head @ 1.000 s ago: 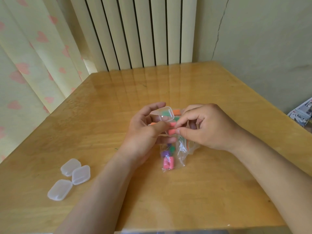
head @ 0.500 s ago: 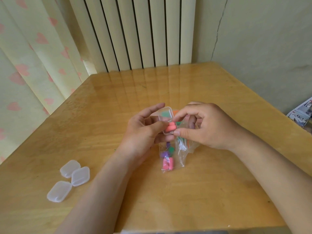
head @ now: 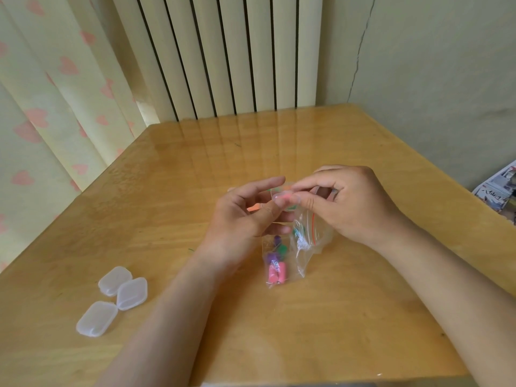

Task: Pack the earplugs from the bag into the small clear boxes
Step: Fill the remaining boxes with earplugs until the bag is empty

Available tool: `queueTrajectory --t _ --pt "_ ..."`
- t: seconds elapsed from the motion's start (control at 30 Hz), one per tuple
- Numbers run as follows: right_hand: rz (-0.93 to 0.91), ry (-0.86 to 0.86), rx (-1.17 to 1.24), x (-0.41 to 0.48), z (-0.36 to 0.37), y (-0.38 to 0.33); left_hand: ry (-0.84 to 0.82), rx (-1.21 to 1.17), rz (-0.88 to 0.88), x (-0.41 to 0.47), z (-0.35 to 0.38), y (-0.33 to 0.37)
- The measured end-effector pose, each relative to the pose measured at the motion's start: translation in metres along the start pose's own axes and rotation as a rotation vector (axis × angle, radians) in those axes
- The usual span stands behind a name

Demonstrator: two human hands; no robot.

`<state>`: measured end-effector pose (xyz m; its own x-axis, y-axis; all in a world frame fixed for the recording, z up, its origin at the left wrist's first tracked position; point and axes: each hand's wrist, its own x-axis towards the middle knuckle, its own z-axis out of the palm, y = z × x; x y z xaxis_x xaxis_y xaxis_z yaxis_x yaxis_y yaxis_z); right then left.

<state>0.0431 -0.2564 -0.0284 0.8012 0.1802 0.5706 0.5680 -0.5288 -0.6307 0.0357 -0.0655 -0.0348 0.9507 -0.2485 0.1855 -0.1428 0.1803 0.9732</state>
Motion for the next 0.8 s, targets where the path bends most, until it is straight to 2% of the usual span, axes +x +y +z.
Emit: queueTrajectory --t 0.07,0.2,0.8 --pt "0.046 0.018 0.006 -0.0004 -0.0004 0.0010 0.003 0.034 0.017 -0.0006 0.0016 -0.0002" --pt "0.124 -0.091 0.026 -0.0021 -0.0007 0.0012 0.001 0.104 0.065 -0.0020 0.0026 -0.0010" --pt "0.127 -0.155 0.105 -0.0018 -0.0010 0.0009 0.002 0.189 0.143 0.0015 -0.0012 -0.0072"
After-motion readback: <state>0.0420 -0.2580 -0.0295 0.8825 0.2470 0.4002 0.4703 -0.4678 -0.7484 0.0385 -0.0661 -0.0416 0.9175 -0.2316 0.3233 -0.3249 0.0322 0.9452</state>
